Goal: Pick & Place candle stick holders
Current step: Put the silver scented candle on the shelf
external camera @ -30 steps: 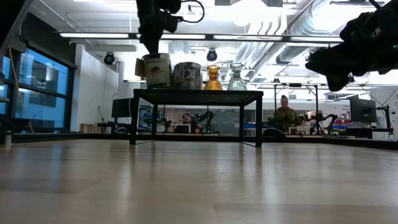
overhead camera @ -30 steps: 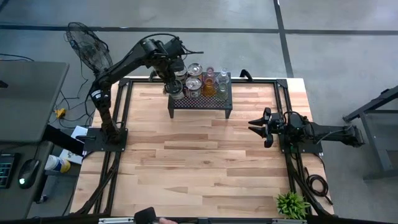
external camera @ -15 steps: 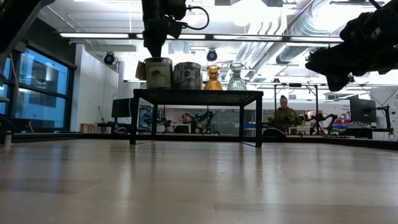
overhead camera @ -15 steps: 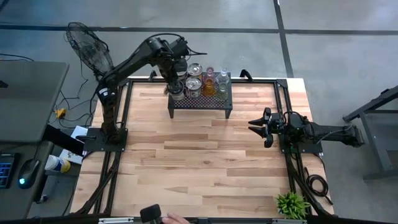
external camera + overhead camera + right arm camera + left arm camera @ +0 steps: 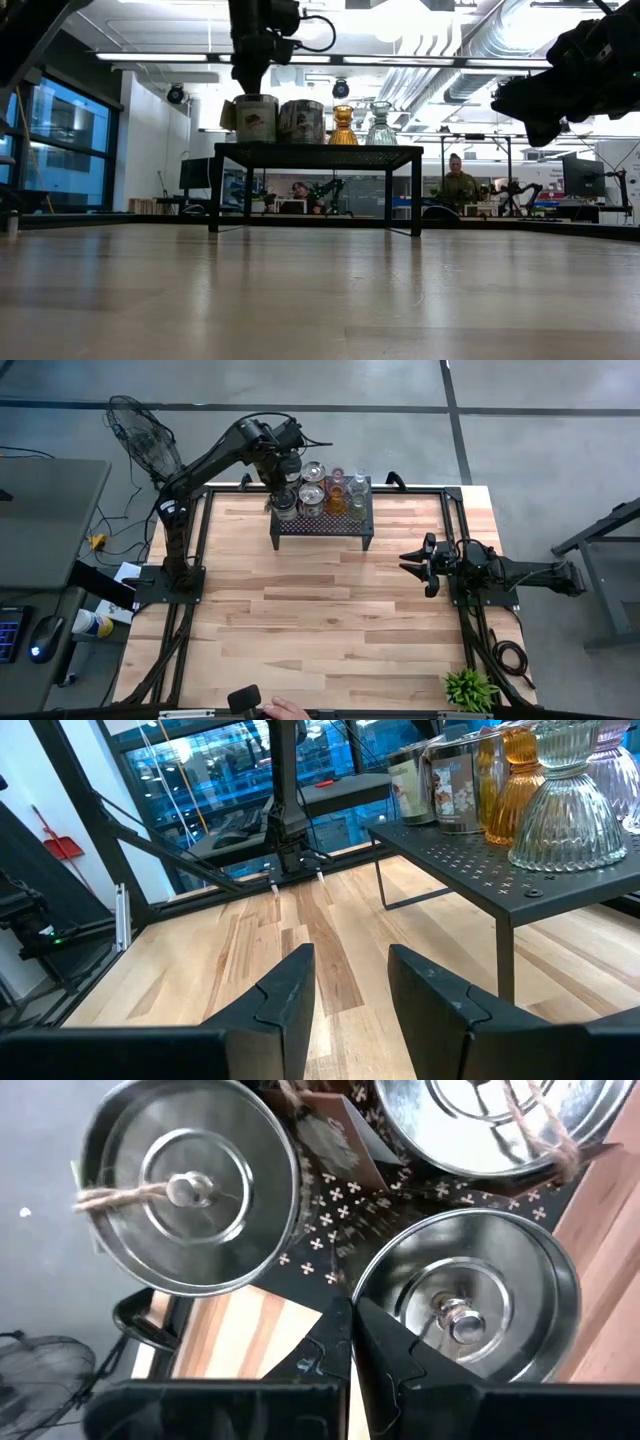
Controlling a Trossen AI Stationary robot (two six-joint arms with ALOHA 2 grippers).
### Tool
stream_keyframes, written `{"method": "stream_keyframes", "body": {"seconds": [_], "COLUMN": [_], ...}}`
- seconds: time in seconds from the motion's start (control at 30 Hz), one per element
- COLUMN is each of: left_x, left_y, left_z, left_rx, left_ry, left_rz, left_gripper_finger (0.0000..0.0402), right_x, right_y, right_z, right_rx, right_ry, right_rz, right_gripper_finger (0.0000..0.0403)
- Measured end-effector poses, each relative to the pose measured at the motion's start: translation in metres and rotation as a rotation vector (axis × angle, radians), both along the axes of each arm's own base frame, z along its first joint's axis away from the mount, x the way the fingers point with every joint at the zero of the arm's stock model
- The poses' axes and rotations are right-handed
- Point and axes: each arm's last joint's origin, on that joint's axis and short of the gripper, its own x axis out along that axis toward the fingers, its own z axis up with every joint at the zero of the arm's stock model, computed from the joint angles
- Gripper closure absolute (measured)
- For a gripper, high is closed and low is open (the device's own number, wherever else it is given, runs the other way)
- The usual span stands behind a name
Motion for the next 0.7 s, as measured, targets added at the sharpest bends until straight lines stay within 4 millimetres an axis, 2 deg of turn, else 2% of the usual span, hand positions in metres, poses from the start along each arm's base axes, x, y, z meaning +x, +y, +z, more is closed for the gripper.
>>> {"method": "stream_keyframes", "body": {"seconds": [0.7], "left_x": [0.0088], "left_y": [0.0074], "left_z": [-0.0093], "left_rx": [0.031], "left_ry": [0.014], "left_rz": [0.032], "left_gripper_finger": [0.0401], "right_x": [0.0000], "right_y": [0.0000], "right_z": [-0.0001], "right_rx": [0.000], "right_ry": [0.000], "right_rz": [0.000], "right_gripper_finger": [0.0281]}}
